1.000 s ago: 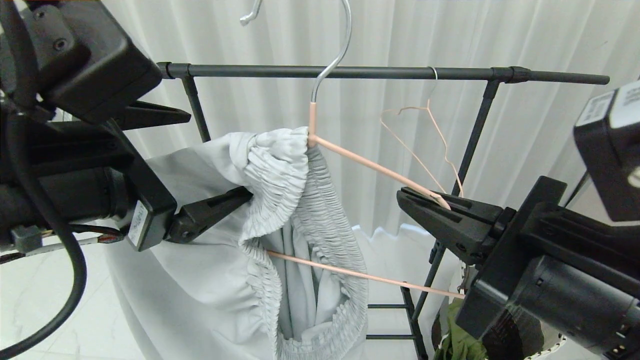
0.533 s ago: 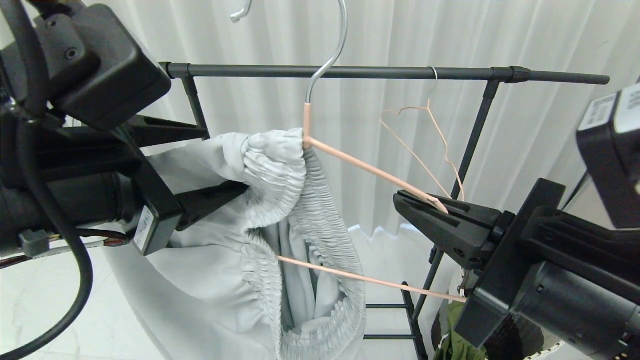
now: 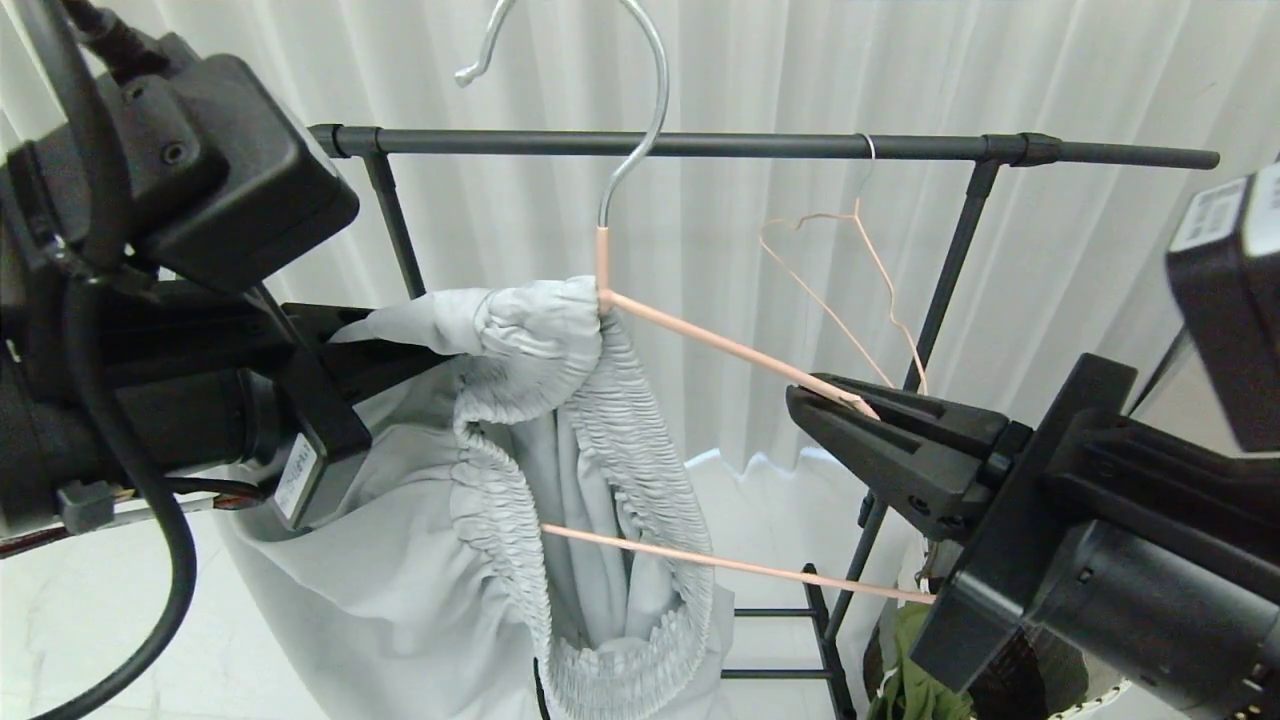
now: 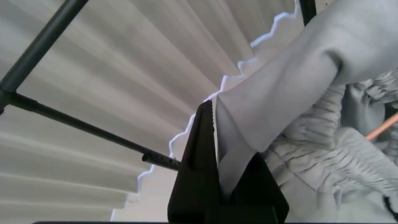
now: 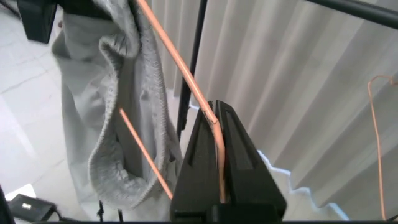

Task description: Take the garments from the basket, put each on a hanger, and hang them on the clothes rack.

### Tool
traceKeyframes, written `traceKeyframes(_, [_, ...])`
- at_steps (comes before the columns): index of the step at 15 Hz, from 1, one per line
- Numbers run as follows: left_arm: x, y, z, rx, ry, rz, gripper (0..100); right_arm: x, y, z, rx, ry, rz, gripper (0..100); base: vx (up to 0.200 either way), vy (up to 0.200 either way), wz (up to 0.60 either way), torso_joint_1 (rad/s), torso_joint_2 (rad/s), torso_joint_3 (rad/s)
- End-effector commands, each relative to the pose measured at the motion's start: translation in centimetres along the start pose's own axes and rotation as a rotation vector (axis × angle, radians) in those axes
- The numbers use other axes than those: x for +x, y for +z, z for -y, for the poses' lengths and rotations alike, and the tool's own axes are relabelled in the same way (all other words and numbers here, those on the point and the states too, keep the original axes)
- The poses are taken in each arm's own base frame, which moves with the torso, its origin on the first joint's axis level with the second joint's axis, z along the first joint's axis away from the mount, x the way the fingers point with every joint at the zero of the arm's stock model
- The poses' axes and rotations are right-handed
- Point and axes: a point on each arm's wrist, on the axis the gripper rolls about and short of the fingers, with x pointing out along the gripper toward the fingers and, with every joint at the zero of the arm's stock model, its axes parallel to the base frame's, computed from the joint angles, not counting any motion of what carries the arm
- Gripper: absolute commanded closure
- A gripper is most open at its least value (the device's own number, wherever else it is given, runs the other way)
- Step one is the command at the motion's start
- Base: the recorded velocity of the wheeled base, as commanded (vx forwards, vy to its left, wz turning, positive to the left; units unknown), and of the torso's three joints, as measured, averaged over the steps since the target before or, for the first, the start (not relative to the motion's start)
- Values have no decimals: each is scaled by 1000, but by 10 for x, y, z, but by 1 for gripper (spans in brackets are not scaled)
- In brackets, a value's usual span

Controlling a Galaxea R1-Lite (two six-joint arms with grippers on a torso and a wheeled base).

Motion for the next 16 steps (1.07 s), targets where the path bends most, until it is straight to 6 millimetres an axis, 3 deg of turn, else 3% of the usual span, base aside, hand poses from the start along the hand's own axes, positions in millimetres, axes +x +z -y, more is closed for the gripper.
traceKeyframes(1, [0, -2, 2, -1, 7, 6, 100, 0, -2, 0, -10, -2, -12, 0, 0, 0, 0, 0, 0, 0])
traceKeyframes(5, [10, -12, -1, -18, 142, -55, 100, 1, 0, 12, -45, -59, -7, 0, 0, 0, 0, 0, 0, 0])
traceKeyframes(9, [16, -10, -4, -122, 238, -82, 100, 3, -4, 9, -49, -42, -20, 0, 0, 0, 0, 0, 0, 0])
traceKeyframes(16, [21, 7, -12, -302, 318, 114, 100, 37, -38, -7, 145, -52, -144, 0, 0, 0, 0, 0, 0, 0])
